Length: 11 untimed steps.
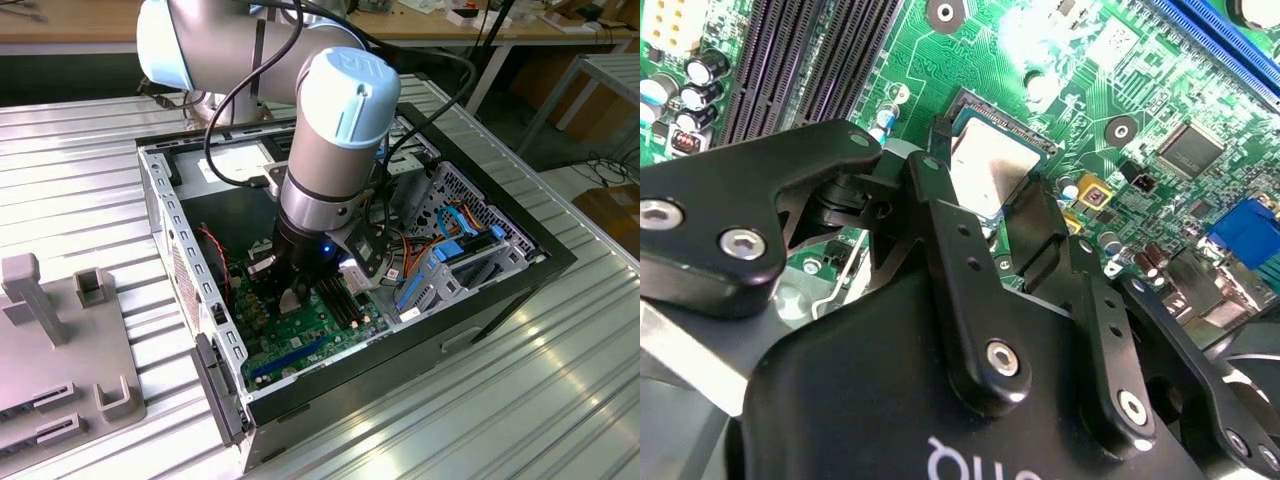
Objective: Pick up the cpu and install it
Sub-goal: 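Place the cpu into insertion slot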
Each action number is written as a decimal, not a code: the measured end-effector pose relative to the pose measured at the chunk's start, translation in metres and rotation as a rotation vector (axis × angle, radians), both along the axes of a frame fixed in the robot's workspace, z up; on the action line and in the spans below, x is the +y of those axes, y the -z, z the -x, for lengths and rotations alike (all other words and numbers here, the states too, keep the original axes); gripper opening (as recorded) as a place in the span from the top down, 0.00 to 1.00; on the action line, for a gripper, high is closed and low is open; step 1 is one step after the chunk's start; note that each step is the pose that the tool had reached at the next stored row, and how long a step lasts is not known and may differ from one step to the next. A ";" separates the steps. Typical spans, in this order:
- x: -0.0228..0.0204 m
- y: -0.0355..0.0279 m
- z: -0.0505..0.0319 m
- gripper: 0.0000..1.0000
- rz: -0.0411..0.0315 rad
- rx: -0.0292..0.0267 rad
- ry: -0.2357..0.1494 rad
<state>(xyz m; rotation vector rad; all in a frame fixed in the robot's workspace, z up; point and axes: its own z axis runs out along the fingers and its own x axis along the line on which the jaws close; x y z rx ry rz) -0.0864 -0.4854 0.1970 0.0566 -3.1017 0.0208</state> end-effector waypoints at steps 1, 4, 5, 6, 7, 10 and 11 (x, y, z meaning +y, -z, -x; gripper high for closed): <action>0.0000 0.0000 0.0000 0.53 0.0000 -0.0001 0.000; 0.0000 0.0000 0.0000 0.53 0.0000 0.0000 0.000; 0.0000 0.0000 0.0000 0.53 -0.0001 -0.0001 0.000; 0.0000 0.0000 0.0000 0.53 0.0000 0.0000 0.000; 0.0000 0.0000 0.0000 0.53 -0.0001 0.0000 0.000; 0.0000 0.0000 0.0000 0.53 0.0000 0.0000 0.000; 0.0000 -0.0003 0.0000 0.53 -0.0001 0.0000 0.000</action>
